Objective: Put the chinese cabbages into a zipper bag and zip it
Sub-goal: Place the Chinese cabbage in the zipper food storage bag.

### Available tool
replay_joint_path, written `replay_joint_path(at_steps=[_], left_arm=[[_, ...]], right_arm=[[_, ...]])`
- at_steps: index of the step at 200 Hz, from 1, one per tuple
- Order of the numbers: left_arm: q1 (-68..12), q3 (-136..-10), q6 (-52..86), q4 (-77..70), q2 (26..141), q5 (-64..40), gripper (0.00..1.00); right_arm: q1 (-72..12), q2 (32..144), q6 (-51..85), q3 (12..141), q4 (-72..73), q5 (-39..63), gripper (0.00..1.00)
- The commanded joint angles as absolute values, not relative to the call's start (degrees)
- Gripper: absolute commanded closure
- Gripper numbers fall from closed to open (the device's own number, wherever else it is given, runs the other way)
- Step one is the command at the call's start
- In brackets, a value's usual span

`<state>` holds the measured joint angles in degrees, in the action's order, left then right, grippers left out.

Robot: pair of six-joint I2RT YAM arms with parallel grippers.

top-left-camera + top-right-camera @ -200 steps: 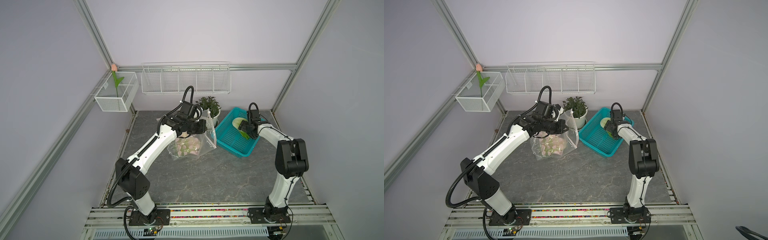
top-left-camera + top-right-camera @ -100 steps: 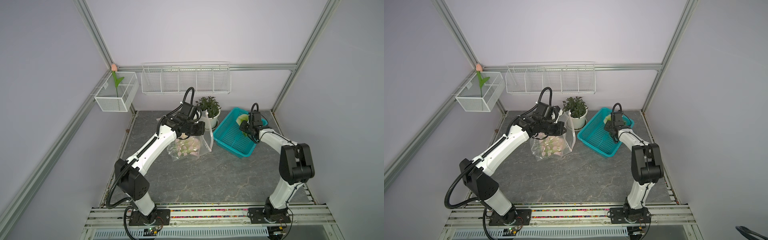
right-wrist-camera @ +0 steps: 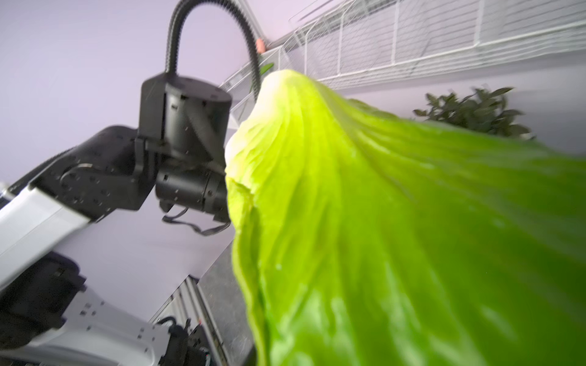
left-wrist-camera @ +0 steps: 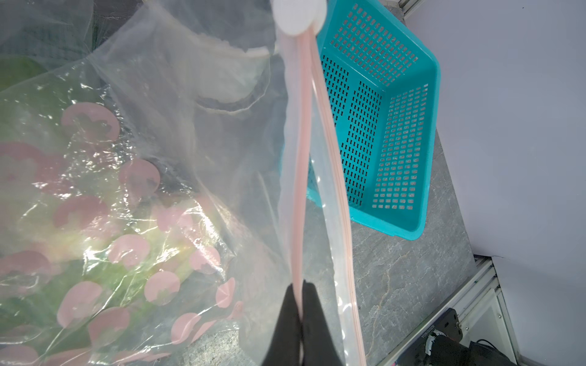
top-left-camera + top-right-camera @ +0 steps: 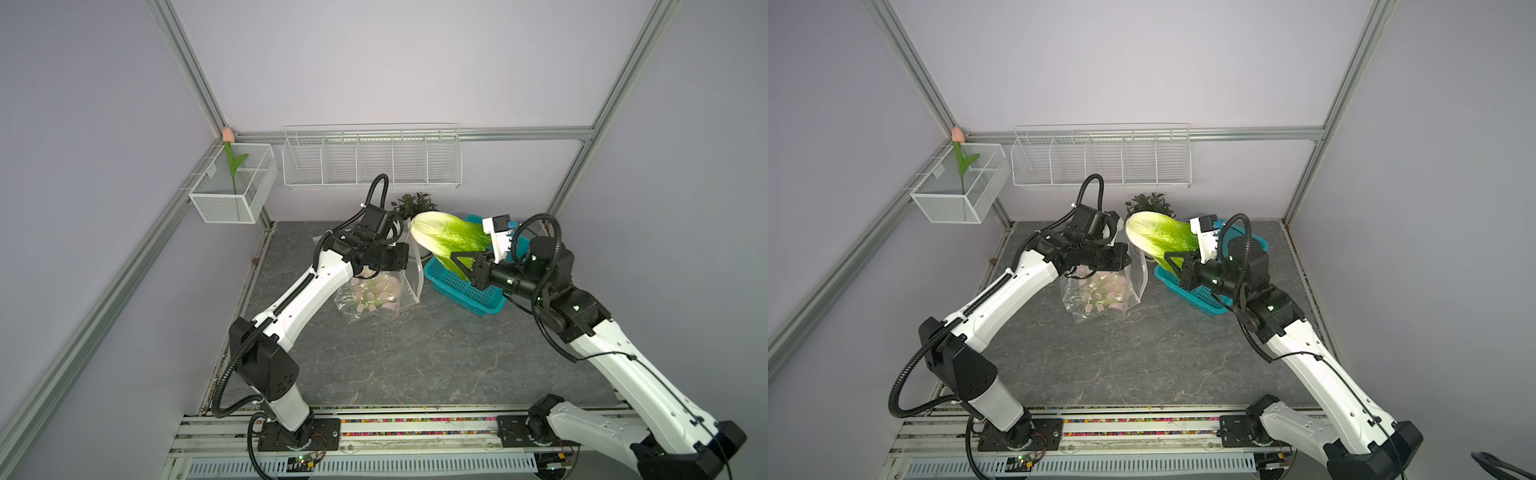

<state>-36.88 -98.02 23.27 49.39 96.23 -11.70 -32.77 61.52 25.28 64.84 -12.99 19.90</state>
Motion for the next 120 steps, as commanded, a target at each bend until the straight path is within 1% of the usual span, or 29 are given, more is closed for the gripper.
replay_joint_path(at_steps=[1,18,32,61,73,90,120], left_arm=[[-37.11,-98.28,22.98,49.48,93.83,-10.41,1.0],[-37.1,-97.88,22.98,49.74,92.74,-9.59,1.0],[-37.07,-97.05,23.02,49.53,91.71,-8.81,1.0],[-37.0,-96.5,23.9,48.55,91.4,-9.8,1.0],[-37.16,-96.5,24.33,47.96,91.66,-10.99,1.0],[-38.15,-97.26,24.32,47.75,92.08,-11.73,1.0],[-42.55,-101.07,22.19,50.27,94.75,-11.54,1.0]], right_arm=[[-34.08,64.03,26.18,59.63,-14.05,23.08,0.93],[-33.65,63.92,25.11,56.5,-13.68,23.27,0.93],[-32.75,63.76,24.97,54.26,-13.14,25.34,0.93],[-32.69,63.87,23.83,52.76,-15.45,27.25,0.93],[-32.91,63.43,23.14,53.09,-17.11,25.62,0.93],[-34.24,64.13,20.27,56.16,-23.01,21.42,0.93],[-36.77,66.87,20.69,61.1,-29.83,14.83,0.93]])
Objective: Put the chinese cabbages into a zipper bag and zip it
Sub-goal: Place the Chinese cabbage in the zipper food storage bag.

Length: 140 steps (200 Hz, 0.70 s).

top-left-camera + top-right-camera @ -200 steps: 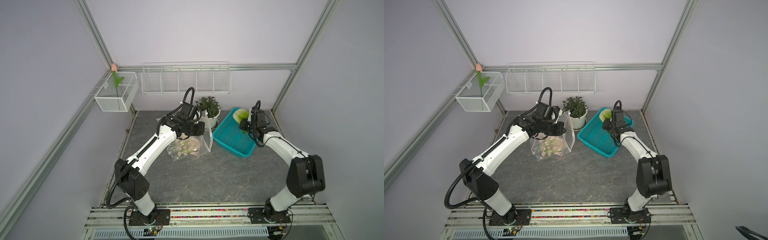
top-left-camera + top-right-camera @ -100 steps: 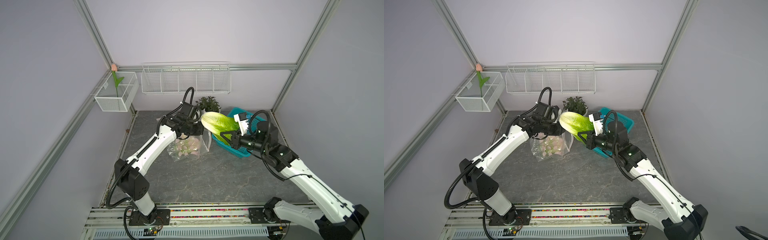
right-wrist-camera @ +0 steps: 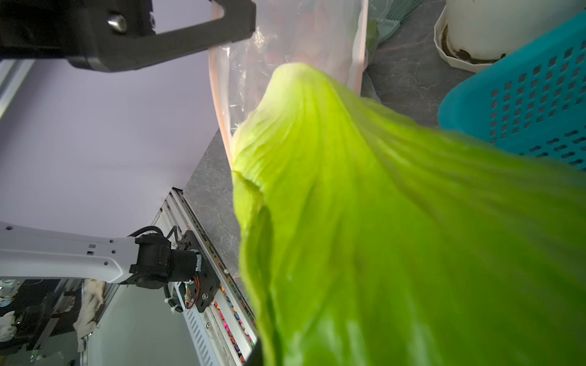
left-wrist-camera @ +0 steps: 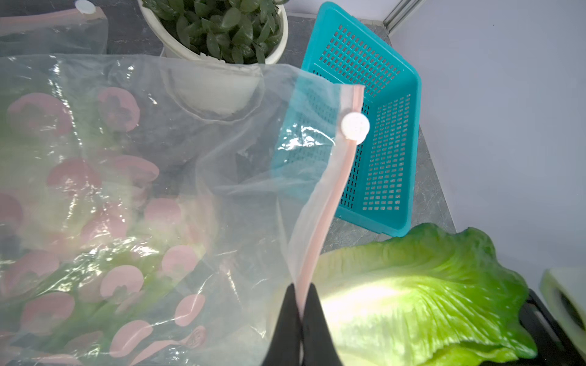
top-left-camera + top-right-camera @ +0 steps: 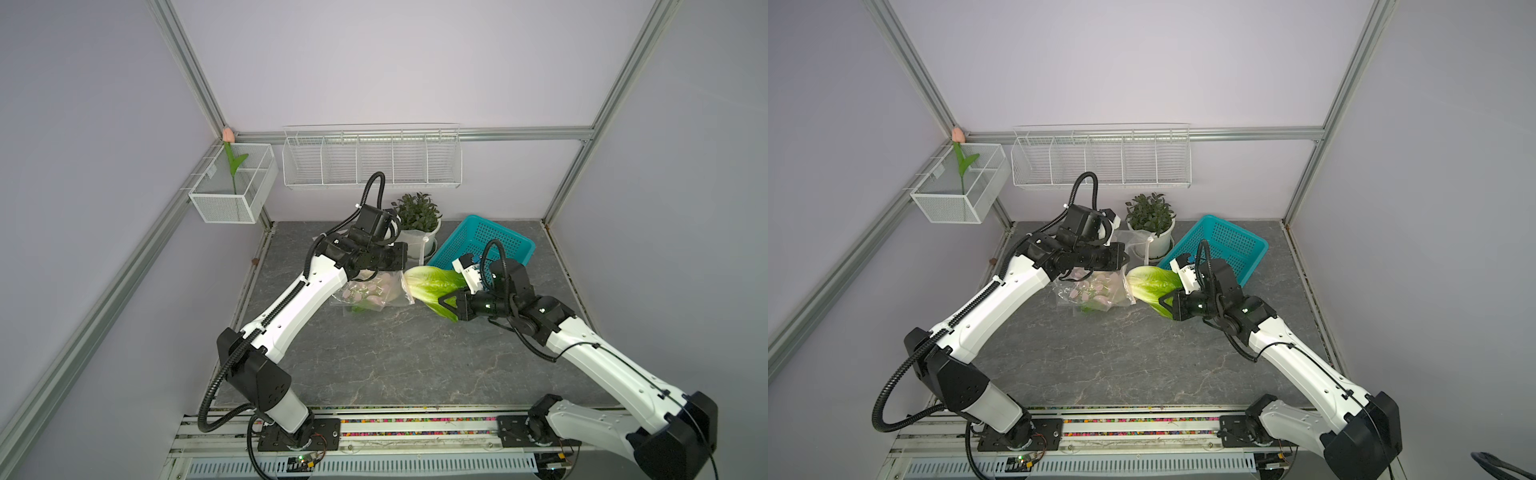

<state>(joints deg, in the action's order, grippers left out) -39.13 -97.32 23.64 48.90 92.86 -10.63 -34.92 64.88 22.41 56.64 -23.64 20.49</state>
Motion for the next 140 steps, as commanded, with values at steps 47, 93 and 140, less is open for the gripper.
replay_joint_path(at_steps=[47,93,140], left_arm=[[-46.49,-99.34,19.69,51.3,95.28,-13.13,1.0],[-46.49,-93.45,20.78,49.21,91.56,-14.11,1.0],[-47.42,-93.6,23.61,44.75,91.39,-18.47,1.0]], right_arm=[[-34.29,69.29,24.26,64.92,-28.3,18.04,0.93],[-24.75,67.59,39.41,57.99,-10.54,34.74,0.93],[-26.35,69.97,49.21,55.64,0.7,40.23,0.93]])
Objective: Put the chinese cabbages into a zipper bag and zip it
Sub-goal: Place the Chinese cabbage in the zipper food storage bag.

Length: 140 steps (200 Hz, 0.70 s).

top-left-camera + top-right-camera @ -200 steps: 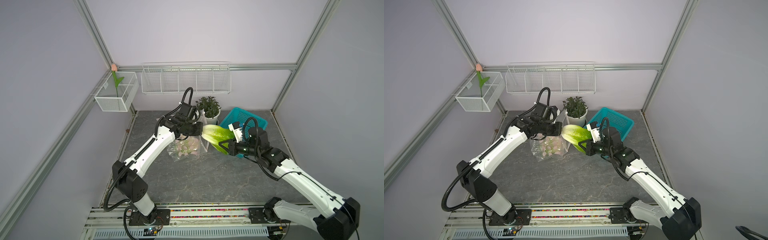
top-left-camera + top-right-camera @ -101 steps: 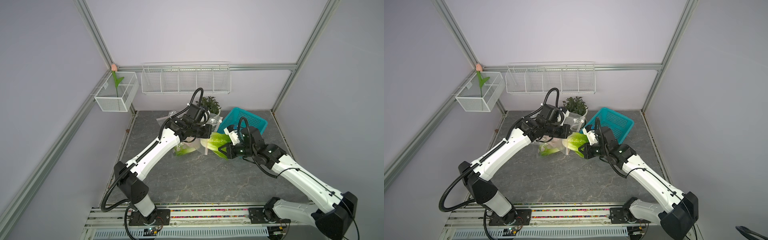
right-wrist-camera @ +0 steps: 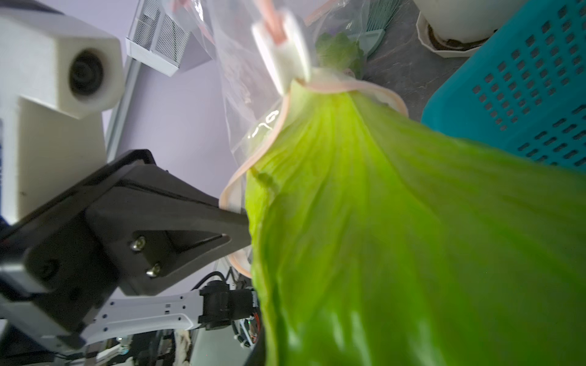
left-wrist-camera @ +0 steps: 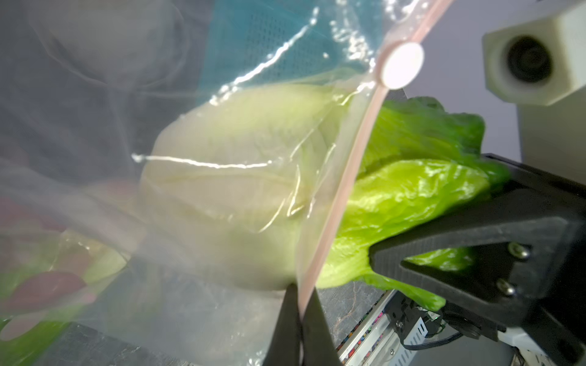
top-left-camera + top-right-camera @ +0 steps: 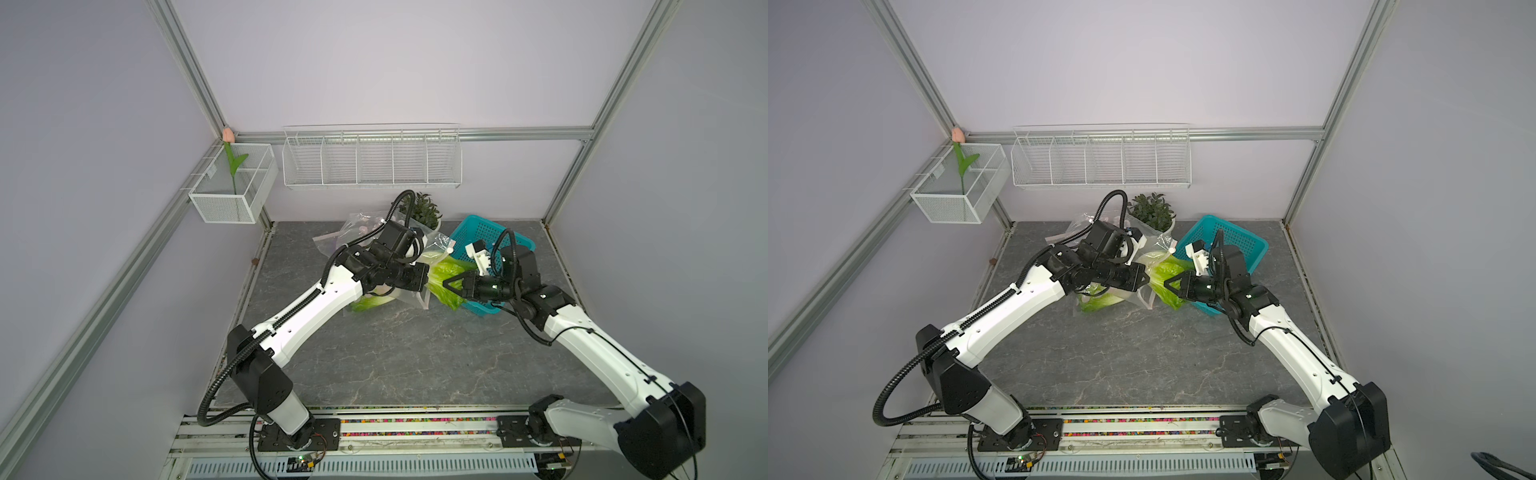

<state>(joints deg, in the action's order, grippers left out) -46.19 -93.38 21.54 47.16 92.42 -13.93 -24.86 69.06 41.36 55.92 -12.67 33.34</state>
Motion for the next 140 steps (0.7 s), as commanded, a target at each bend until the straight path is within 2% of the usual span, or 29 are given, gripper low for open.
replay_joint_path(at_steps=[1,30,45,93,131,140], left_arm=[[-47.53,-93.69,23.67,44.65,91.49,-18.6,1.0],[-48.69,-95.87,25.53,41.57,91.98,-23.51,1.0],[-47.8,-95.22,26.5,39.78,90.71,-23.98,1.0],[-43.96,-91.11,31.62,31.91,87.29,-27.12,1.0],[-45.42,-89.41,33.87,27.92,89.21,-29.53,1.0],[-45.4,-88.48,35.14,25.72,88.96,-30.7,1.0]], right_arm=[[-26.4,70.1,49.48,55.68,0.88,40.33,0.93],[-25.57,71.22,54.05,54.5,7.31,42.87,0.93],[-26.29,72.06,48.22,57.26,0.08,43.71,0.93],[-29.89,72.16,21.43,66.75,-31.28,33.39,0.93],[-32.5,74.71,18.29,72.05,-34.76,34.98,0.93],[-32.67,76.05,18.02,73.53,-36.31,32.64,0.9]])
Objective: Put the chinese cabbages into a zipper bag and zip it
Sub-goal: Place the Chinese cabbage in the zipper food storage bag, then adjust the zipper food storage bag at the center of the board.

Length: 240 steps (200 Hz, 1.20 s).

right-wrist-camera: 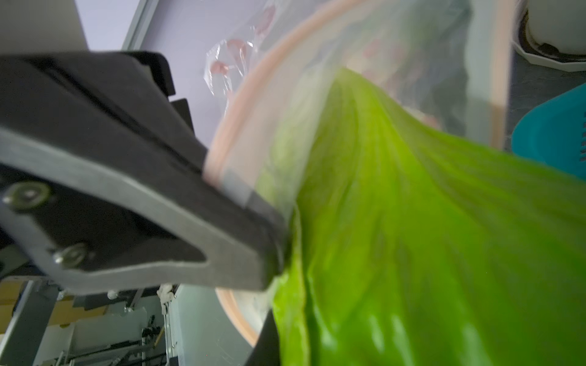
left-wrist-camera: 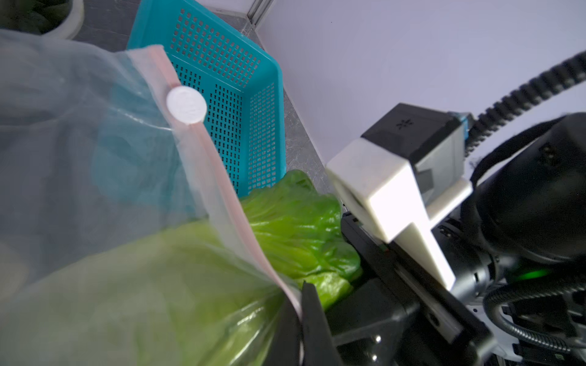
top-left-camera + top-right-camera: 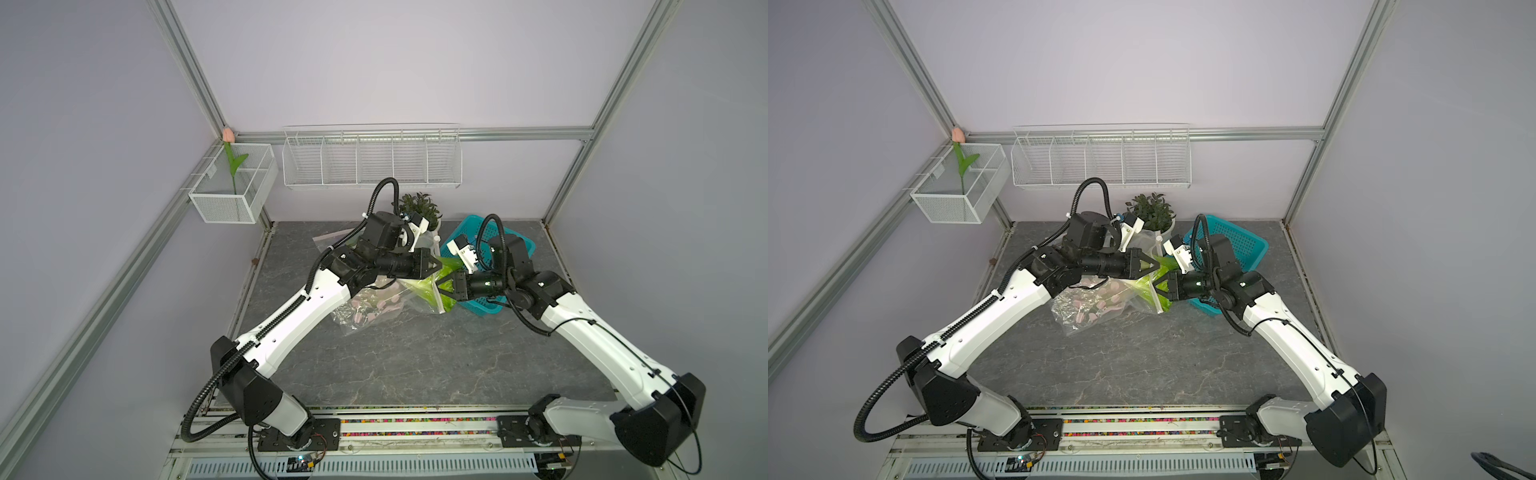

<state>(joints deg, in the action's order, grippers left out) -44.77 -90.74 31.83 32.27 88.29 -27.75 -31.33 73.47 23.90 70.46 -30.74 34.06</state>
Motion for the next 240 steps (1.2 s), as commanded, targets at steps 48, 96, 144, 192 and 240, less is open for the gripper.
replay_joint_path(at_steps=[48,96,144,192,240], left_arm=[[-42.9,-79.62,42.84,11.79,86.18,-33.27,1.0],[-37.19,-66.03,56.01,-12.62,82.75,-34.31,1.0],[-35.49,-64.07,56.74,-14.08,82.27,-35.84,1.0],[-35.47,-64.84,56.6,-14.06,82.53,-37.51,1.0],[-35.48,-65.29,55.85,-12.66,83.05,-37.89,1.0]], right_arm=[[-34.1,78.92,19.12,80.98,-39.18,30.21,0.49],[-32.78,77.86,23.02,81.17,-36.45,36.92,0.32],[-23.69,69.37,26.61,75.17,-36.2,34.59,0.33],[-13.03,64.6,31.23,57.44,-33.61,27.31,0.63],[-17.11,68.1,40.51,51.84,-17.32,30.13,0.57]])
